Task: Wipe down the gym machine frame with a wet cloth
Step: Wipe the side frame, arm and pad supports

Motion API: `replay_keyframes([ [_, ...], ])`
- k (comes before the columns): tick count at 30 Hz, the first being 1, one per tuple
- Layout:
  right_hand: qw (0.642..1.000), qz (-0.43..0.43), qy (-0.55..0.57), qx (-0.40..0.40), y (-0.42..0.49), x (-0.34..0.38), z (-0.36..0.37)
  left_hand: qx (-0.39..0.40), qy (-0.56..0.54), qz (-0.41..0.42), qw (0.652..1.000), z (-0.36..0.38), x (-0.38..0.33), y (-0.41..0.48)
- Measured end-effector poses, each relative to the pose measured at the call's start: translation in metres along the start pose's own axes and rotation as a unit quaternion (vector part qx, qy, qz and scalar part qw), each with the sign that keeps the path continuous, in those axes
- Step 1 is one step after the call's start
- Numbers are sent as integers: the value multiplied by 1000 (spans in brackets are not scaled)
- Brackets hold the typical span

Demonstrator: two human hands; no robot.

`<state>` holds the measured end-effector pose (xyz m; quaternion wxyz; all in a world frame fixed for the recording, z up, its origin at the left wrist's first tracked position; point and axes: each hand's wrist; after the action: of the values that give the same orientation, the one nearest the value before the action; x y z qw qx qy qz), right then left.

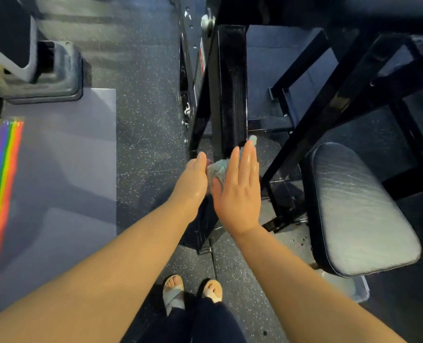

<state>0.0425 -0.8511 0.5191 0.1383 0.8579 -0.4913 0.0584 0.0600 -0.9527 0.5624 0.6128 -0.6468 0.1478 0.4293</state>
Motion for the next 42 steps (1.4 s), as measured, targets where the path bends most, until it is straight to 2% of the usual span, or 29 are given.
replay_keyframes([
  [3,1000,-8,-9,22,-11,-2,2,-4,3,9,1000,1,4,-5],
  [8,999,-20,-18,-25,82,9,-24,-27,-4,93,995,8,-25,-4],
  [11,998,-45,-26,22,122,14,-42,-48,-31,123,991,11,-51,1],
  [14,996,-75,-49,-27,114,9,-36,-59,-72,118,989,7,-58,1],
  [17,986,-156,-53,-11,66,-1,-18,-32,-42,82,995,4,-46,-4],
  [19,983,-183,22,18,35,-9,-19,-20,-16,53,998,0,-38,-5],
  [20,981,-164,104,23,28,-8,-28,-15,0,41,999,-4,-40,-4],
  [22,953,-37,300,14,35,5,-57,3,21,36,999,-10,-49,1],
  [23,926,24,378,-13,47,13,-74,14,22,42,999,-12,-56,4],
  [25,884,100,437,-134,84,26,-97,24,21,52,998,-15,-72,13],
  [26,876,108,434,-179,103,32,-102,27,17,55,998,-15,-79,17],
  [27,888,104,404,-196,122,40,-100,33,7,54,998,-18,-85,24],
  [28,919,96,341,-173,139,47,-94,35,-10,60,998,-19,-88,28],
  [29,957,101,248,-115,152,52,-82,35,-25,62,997,-22,-89,33],
  [31,988,130,74,-38,166,55,-55,24,-29,61,997,-26,-94,38],
  [33,992,114,-8,-54,162,55,-44,31,-29,52,998,-32,-94,47],
  [35,993,59,-54,-88,140,49,-35,56,-32,27,998,-36,-92,52],
  [37,995,15,-84,-60,112,39,-27,77,-6,15,997,-39,-91,49],
  [42,992,45,-106,-49,148,40,-39,97,15,3,995,-39,-97,49],
])
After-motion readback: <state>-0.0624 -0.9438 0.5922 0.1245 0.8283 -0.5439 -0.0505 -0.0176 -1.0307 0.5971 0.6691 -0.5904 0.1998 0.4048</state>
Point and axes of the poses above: each hand's wrist, its own y-axis towards the middle knuckle, its own z-axis out of the palm, x = y × z, and after that the axes turned 7 degrees about x, right-handed
